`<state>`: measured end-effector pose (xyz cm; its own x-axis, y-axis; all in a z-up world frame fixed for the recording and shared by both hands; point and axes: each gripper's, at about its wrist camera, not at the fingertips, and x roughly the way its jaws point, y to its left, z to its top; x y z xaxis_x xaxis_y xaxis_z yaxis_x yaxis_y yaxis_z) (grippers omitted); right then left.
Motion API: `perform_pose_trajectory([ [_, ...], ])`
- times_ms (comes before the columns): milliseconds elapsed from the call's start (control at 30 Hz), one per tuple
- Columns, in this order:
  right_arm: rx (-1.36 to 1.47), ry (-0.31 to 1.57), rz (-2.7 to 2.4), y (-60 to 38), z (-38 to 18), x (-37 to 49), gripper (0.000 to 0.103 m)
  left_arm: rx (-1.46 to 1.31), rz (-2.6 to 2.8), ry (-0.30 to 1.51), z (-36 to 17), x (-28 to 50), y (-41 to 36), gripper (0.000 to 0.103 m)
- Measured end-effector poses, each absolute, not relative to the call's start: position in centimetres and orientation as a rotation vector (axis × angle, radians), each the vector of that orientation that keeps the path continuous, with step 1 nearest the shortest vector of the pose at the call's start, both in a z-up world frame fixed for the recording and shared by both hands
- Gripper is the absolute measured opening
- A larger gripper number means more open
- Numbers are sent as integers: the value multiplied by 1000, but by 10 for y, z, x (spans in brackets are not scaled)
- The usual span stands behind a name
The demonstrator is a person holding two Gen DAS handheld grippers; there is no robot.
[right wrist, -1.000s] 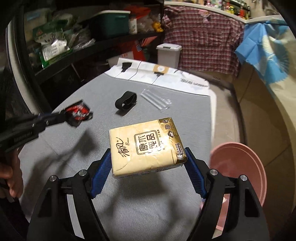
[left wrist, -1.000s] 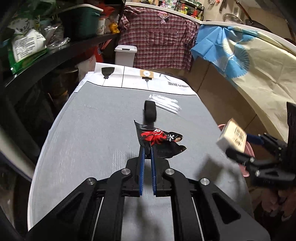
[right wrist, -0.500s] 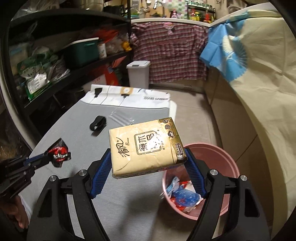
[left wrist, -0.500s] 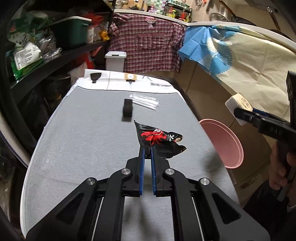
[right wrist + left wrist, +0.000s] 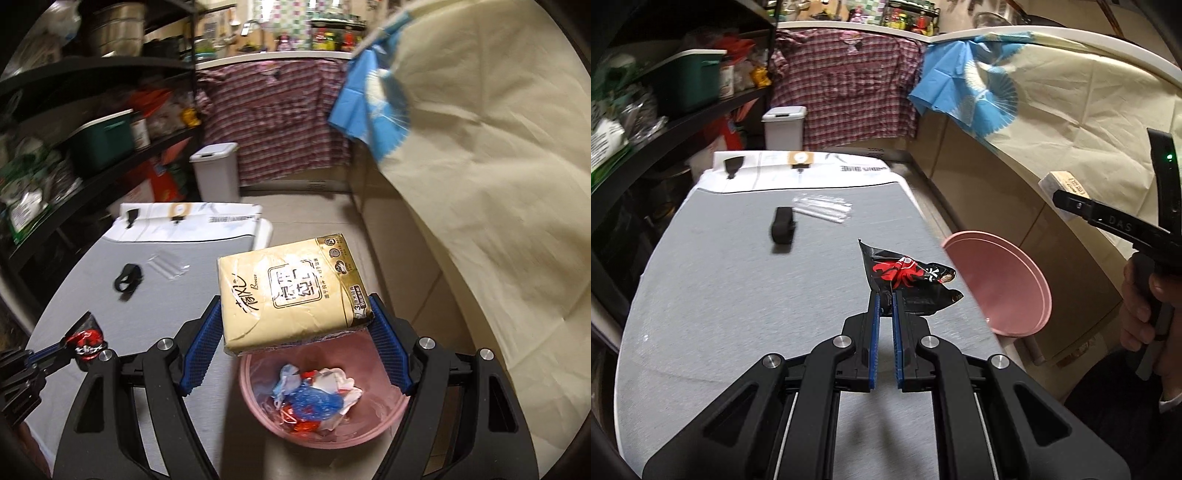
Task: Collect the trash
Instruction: 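Carry the wrapper and tissue pack over the pink bin with both tools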
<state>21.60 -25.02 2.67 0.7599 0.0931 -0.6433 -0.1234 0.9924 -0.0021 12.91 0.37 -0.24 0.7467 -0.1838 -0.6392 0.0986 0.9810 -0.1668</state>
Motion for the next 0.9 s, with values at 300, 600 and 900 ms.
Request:
perform_pose_trajectory([
  [300, 7, 692, 19, -289, 17, 222, 75, -101, -199, 725, -1, 148, -36, 7],
  [600, 43, 681, -21, -306, 12, 227, 75, -90, -235, 734, -4, 167, -61, 7],
  [900, 65, 689, -58, -316, 4, 239, 75, -83, -273, 741, -9, 191, -83, 7],
])
